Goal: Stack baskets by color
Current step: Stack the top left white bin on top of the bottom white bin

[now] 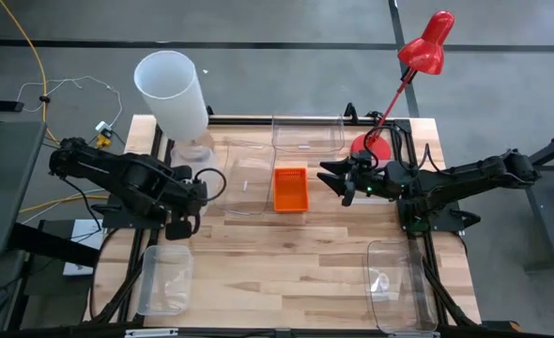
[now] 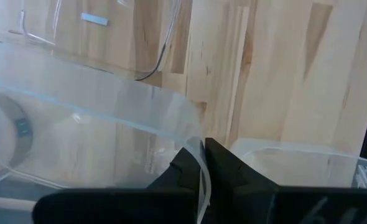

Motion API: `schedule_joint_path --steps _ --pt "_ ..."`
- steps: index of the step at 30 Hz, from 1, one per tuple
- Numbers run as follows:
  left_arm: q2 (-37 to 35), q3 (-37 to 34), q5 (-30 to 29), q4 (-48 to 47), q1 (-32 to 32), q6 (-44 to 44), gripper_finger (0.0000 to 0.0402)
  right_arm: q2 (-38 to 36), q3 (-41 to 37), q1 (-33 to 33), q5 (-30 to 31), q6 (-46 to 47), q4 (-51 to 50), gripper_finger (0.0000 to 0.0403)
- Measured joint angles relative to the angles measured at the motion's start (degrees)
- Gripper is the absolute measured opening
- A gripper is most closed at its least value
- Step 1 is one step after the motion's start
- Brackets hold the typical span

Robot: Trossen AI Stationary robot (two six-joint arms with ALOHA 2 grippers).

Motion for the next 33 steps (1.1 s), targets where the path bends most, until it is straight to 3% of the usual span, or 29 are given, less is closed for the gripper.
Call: schedule_joint_path --steps 4,8,13,23,33 --pt "0.07 0.0 0.2 0.02 0.0 -0.01 0.0 0.0 0.0 0.0 0.01 0.0 -0.14 0.0232" --pt "0.07 0.0 5.31 0.02 -0.47 -1.97 0.0 0.0 0.0 0.0 -0.01 0.0 -0.13 0.0232" --pt "1.84 1.21 10.18 0.13 -7.98 -10.92 0.0 0.01 0.0 0.0 -0.01 0.0 -0.41 0.0232" --pt "16.24 18.03 9.0 -0.77 -29.19 -30.16 0.0 0.0 0.02 0.0 -0.03 -0.36 -2.82 0.0232" --pt "30.05 29.6 12.44 -1.85 -37.8 -45.93 0.0 0.0 0.02 0.0 -3.49 -0.46 -8.46 0.0232"
